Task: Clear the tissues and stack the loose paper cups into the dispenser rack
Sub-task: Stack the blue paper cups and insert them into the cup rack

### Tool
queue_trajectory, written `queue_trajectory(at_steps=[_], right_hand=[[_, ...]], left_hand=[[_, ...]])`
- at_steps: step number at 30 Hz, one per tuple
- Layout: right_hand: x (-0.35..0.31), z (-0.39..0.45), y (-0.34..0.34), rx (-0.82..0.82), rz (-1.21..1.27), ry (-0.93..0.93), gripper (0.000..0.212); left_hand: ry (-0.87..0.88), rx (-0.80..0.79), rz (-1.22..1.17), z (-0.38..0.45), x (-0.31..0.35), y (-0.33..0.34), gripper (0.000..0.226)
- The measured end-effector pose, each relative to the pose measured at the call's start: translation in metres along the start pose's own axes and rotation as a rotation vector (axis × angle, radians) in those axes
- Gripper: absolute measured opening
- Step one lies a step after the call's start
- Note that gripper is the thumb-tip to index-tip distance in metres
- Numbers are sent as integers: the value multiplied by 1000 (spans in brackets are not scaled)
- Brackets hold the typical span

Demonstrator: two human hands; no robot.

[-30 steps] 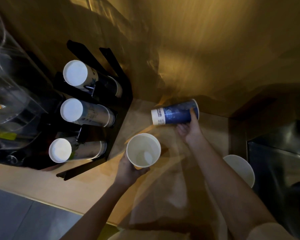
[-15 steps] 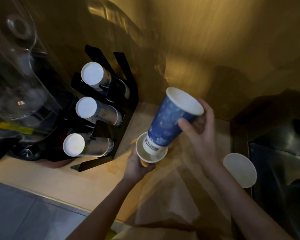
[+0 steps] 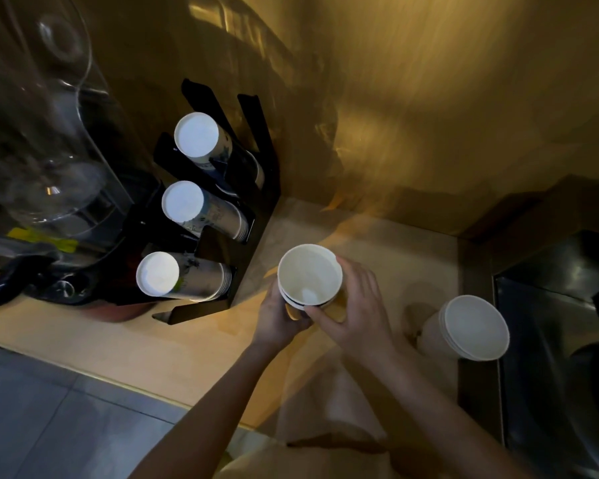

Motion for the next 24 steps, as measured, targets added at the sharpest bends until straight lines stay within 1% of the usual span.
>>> queue_trajectory(at_steps=[4, 9, 10, 11, 12, 13, 14, 15, 16, 17, 19, 21, 23, 24], right_hand=[[6, -5, 8, -13, -67, 33, 82], [2, -2, 1, -128, -178, 49, 86], [-2, 0, -4, -164, -157, 91, 83], [-4, 2, -9, -196, -98, 161, 75], [-8, 5, -14, -210, 7, 249, 63], [-10, 10, -19, -199, 139, 346, 49], [-11, 16, -22, -173, 259, 456, 39], [-11, 22, -26, -165, 357, 585, 38], [-12, 26, -29, -190, 450, 716, 43], [-15, 28, -32, -245, 531, 831, 51], [-22, 25, -40, -418, 583, 983, 71], [-34, 21, -46, -578, 605, 1003, 75], [-49, 18, -50, -650, 680, 939, 68], [-56, 18, -51, -665, 719, 877, 61]], left_hand=[[2, -6, -29, 1, 1, 0, 86], [-32, -24, -44, 1, 1, -1, 84], [-64, -38, -51, 1, 1, 0, 83], [-101, -47, -57, 1, 1, 0, 81], [-129, -54, -56, 1, 2, -1, 79], [-140, -60, -50, 2, 4, -3, 79], [-139, -64, -41, 1, 8, -6, 78], [-119, -61, -32, 1, 14, -12, 79], [-73, -54, -25, 1, 22, -20, 80], [9, -40, -11, 2, 32, -29, 80], [222, -7, 60, 3, 54, -51, 76], [419, 9, 179, 5, 76, -73, 68], [558, 28, 313, 4, 96, -93, 66], [604, 44, 367, 3, 103, -103, 65]])
Point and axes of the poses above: each hand's wrist, its own z-axis towards the middle knuckle, its own y-axis out of the palm, x = y × z, the point moved 3 cm from there along z, towards the middle knuckle, and after that the axes turned 2 degrees about y, right-handed, at the moved point
